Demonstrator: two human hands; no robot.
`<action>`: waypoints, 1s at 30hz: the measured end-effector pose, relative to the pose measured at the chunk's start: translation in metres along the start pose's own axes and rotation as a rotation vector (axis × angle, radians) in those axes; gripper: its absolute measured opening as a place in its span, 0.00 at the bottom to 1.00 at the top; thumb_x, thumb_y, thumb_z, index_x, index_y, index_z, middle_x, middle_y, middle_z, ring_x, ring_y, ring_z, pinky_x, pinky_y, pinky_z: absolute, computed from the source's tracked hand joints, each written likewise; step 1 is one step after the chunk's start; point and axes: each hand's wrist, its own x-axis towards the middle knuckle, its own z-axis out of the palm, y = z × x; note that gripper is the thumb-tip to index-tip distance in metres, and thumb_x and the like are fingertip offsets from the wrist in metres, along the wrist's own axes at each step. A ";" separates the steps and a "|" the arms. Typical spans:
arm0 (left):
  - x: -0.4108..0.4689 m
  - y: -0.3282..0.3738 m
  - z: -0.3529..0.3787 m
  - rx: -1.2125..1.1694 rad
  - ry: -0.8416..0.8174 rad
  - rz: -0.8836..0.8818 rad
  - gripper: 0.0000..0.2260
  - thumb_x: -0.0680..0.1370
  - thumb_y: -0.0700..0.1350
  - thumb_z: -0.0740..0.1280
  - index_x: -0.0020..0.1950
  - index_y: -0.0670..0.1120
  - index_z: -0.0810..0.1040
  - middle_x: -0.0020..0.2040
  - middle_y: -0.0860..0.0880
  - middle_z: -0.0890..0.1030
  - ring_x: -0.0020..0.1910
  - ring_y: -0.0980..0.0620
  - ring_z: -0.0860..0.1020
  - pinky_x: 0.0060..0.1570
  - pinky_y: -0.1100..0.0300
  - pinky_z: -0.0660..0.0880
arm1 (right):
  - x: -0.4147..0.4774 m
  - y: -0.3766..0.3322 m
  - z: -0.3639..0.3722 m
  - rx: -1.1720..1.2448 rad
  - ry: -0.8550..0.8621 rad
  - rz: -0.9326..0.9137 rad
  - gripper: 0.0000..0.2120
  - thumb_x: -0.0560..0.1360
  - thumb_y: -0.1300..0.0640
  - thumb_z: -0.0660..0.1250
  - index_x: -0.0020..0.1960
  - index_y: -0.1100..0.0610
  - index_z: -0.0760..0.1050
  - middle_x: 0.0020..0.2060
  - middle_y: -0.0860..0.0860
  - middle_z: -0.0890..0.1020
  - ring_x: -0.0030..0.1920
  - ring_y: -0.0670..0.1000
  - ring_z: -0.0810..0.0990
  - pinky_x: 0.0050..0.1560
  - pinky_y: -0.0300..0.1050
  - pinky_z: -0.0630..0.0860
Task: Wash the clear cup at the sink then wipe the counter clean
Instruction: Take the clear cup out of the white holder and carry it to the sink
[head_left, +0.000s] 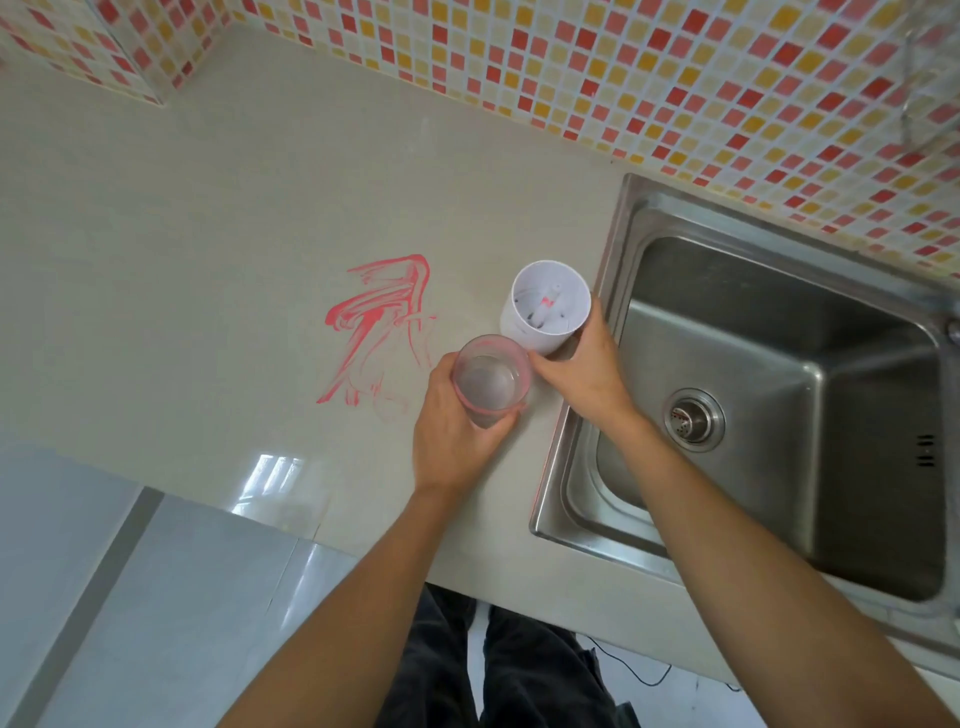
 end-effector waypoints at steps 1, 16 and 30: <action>0.000 0.001 0.000 -0.004 -0.002 -0.002 0.33 0.64 0.62 0.76 0.62 0.59 0.63 0.57 0.64 0.72 0.56 0.57 0.77 0.50 0.60 0.74 | 0.001 0.001 0.001 -0.017 0.005 -0.011 0.41 0.61 0.47 0.80 0.68 0.48 0.64 0.62 0.43 0.75 0.62 0.41 0.74 0.61 0.44 0.73; -0.019 0.008 0.001 -0.096 -0.082 0.084 0.34 0.65 0.54 0.80 0.64 0.62 0.63 0.59 0.62 0.74 0.57 0.59 0.75 0.59 0.59 0.75 | -0.125 0.083 -0.078 -0.430 0.154 0.117 0.35 0.76 0.49 0.66 0.77 0.50 0.53 0.74 0.51 0.64 0.73 0.52 0.62 0.71 0.50 0.63; -0.061 0.082 0.146 0.382 -0.279 0.629 0.34 0.65 0.55 0.79 0.65 0.44 0.71 0.59 0.45 0.77 0.59 0.46 0.73 0.65 0.51 0.66 | -0.200 0.206 -0.239 -0.770 0.205 0.462 0.35 0.79 0.40 0.50 0.78 0.60 0.48 0.77 0.56 0.54 0.77 0.52 0.50 0.77 0.53 0.45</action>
